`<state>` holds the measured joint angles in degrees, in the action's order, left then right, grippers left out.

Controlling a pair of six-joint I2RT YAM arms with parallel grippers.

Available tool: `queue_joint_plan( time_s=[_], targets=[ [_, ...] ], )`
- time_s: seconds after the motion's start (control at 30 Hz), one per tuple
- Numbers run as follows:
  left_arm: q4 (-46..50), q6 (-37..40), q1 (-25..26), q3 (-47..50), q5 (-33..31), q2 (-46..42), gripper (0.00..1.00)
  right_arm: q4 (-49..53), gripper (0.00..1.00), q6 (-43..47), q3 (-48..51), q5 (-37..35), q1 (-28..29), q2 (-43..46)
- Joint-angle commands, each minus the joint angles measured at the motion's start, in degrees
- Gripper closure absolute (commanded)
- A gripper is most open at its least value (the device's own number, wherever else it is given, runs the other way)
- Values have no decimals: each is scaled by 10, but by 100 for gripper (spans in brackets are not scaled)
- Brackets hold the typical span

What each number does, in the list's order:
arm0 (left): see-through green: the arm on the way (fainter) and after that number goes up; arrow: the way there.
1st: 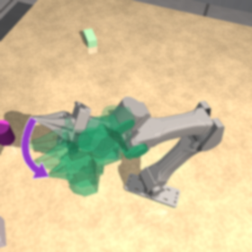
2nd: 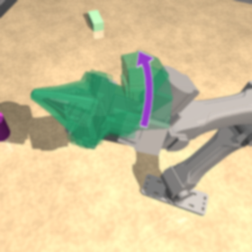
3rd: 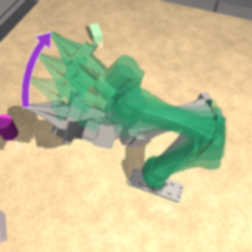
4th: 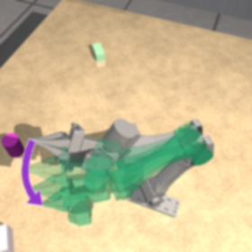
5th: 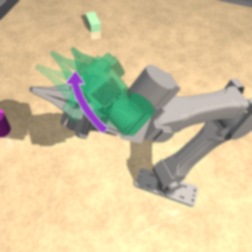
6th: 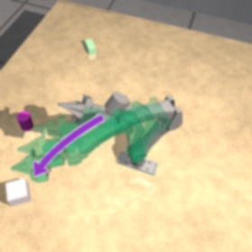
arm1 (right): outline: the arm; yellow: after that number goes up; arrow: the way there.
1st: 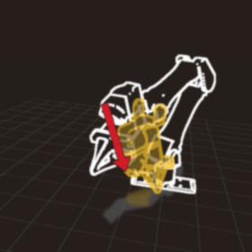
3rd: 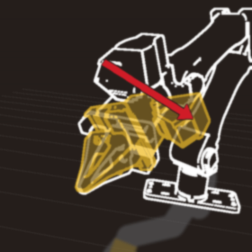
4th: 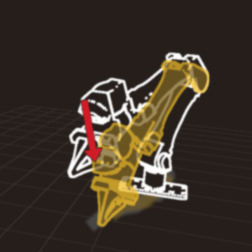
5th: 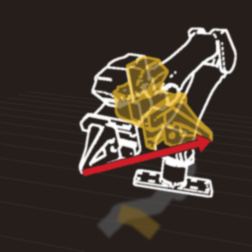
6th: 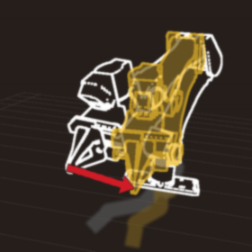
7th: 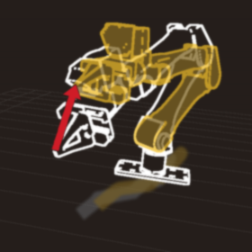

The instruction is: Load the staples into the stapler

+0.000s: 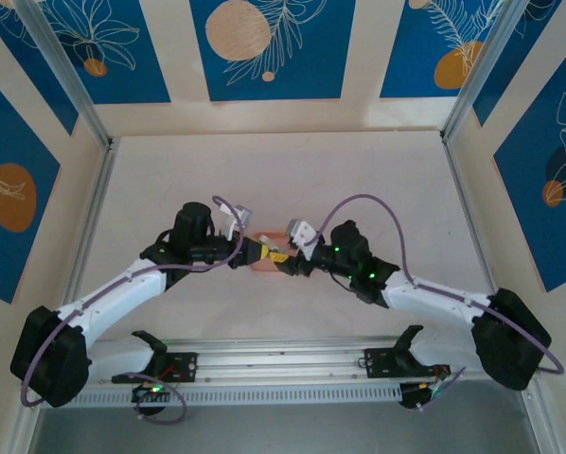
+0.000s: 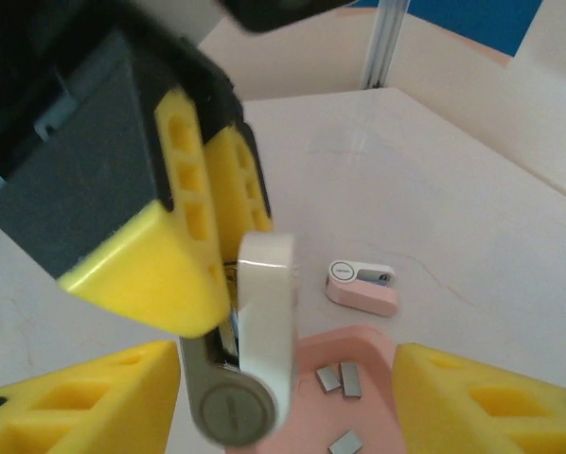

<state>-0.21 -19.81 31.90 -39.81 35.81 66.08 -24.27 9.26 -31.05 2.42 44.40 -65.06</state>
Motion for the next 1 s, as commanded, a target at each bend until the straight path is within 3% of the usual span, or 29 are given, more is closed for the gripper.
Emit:
queue_joint_plan(
  time_s=[0.0, 0.2, 0.3, 0.4, 0.6, 0.8, 0.97],
  targets=[
    [-7, 73, 4, 2, -21, -24, 100, 65, 37, -45, -13, 107, -35, 55],
    [-84, 191, 3, 46, 2, -68, 100, 211, 35, -180, -79, 212, -101, 75],
    [-89, 281, 4, 53, 58, -79, 100, 247, 36, -139, -93, 282, -107, 73],
    [-49, 364, 3, 44, 109, -79, 100, 250, 36, -109, -95, 305, -110, 80],
    [1, 454, 4, 29, 112, -85, 100, 327, 36, -174, -163, 307, -105, 36],
    [19, 515, 5, 30, 87, -101, 100, 333, 30, -202, -170, 219, -25, 21],
    [31, 534, 6, 28, 76, -106, 100, 338, 23, -253, -197, 184, -2, -15]
  ],
)
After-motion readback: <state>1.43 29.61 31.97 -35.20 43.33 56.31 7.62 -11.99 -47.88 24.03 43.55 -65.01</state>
